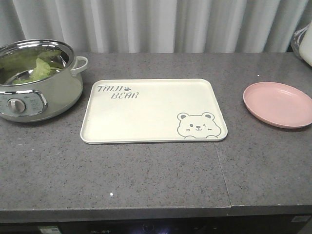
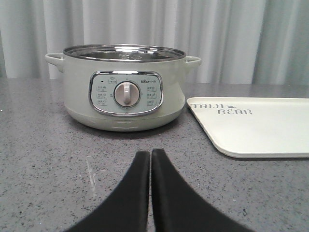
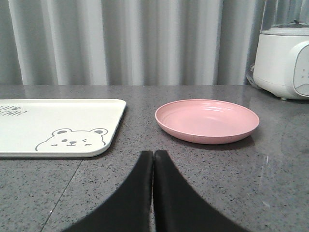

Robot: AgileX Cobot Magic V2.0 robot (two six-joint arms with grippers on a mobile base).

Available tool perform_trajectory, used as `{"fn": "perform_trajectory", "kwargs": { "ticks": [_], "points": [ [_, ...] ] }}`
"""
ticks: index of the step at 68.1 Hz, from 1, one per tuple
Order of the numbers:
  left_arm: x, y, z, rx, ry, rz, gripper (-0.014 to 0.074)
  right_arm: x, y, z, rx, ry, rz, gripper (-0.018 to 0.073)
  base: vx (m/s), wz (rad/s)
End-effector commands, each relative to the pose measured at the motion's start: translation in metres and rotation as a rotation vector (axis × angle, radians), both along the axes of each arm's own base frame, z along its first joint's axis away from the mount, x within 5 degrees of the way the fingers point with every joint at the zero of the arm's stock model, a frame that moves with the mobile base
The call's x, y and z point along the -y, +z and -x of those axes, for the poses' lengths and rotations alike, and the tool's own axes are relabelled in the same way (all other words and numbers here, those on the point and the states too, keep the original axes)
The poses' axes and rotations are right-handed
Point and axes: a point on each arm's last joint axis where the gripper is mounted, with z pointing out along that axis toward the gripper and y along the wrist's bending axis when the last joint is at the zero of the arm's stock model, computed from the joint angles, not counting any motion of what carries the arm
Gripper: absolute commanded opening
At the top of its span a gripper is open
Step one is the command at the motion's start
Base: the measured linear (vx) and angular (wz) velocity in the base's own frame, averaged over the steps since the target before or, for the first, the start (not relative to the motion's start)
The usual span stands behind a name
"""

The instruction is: Transfer vegetables to tray and serve

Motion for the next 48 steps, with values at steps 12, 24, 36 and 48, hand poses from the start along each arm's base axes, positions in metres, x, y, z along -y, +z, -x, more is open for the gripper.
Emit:
{"fn": "perform_trajectory", "kwargs": {
  "ticks": [12,24,36,48],
  "points": [
    [0.001,0.0037,0.0007,0.074,-0.012,0.004,-0.0006,-0.0006,0.0042,-0.0011,0.059,0.007,0.008,-0.0003,0.04,0.02],
    [0.001,0.0037,0.0007,0.074,-0.012,0.004,-0.0006,-0.0006,0.0042,-0.0011,0.059,0.007,0.008,-0.0003,0.04,0.03],
    [0.001,0.0037,0.0007,0.074,-0.012,0.004,-0.0006,-0.0006,0.0042,-0.0011,0.059,0.007,0.008,-0.0003,0.02,0.01],
    [0.001,0.0037,0.0007,0.074,-0.012,0.004,-0.0006,-0.0006,0.0042,-0.0011,0.059,0.007,0.008,-0.0003,0.0,0.0]
  ]
}}
